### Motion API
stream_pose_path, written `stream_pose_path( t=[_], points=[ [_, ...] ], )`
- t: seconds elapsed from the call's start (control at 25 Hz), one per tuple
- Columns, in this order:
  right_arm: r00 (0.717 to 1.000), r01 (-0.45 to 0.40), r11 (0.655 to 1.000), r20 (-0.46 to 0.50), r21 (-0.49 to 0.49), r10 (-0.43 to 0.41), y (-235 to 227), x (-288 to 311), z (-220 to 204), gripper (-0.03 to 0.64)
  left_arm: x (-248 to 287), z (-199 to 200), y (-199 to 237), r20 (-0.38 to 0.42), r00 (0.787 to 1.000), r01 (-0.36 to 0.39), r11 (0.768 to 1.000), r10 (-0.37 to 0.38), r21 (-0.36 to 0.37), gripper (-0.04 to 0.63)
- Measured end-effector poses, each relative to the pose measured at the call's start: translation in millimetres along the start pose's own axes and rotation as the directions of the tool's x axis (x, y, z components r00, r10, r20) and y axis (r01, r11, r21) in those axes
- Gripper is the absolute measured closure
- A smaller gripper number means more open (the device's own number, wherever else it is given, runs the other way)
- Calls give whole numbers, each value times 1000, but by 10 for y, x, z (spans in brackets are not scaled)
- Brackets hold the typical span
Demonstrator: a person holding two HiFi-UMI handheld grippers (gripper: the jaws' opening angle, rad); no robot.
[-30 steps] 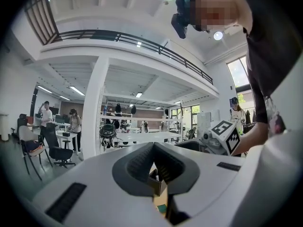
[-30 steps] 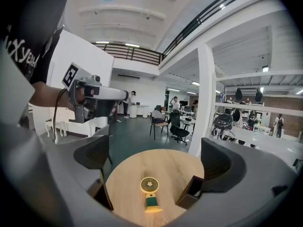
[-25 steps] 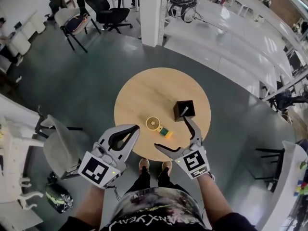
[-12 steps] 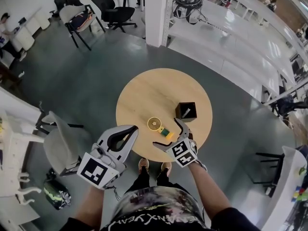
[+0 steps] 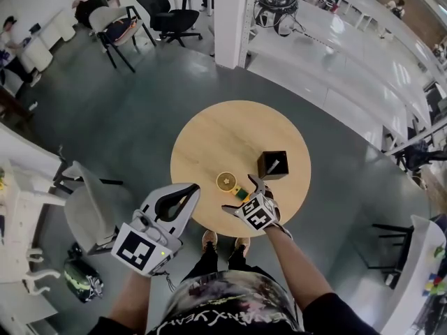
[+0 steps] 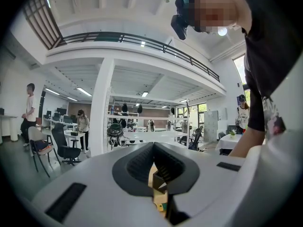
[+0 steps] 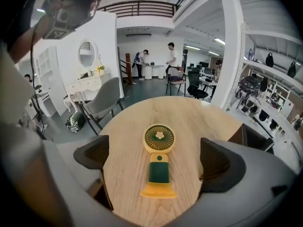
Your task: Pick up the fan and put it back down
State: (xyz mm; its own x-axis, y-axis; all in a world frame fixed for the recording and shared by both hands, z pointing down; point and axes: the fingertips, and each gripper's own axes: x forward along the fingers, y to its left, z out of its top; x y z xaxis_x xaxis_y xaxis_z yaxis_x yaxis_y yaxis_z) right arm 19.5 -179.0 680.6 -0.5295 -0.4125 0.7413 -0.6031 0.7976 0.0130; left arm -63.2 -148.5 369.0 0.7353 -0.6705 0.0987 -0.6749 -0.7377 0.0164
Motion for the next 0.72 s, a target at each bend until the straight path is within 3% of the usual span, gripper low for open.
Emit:
stream_pose_path(
  t=[0.72],
  points=[
    [965, -55, 997, -252, 57, 68, -70, 546, -669, 35, 108, -74, 14, -19, 1000, -2, 1000, 2, -21, 578]
  ],
)
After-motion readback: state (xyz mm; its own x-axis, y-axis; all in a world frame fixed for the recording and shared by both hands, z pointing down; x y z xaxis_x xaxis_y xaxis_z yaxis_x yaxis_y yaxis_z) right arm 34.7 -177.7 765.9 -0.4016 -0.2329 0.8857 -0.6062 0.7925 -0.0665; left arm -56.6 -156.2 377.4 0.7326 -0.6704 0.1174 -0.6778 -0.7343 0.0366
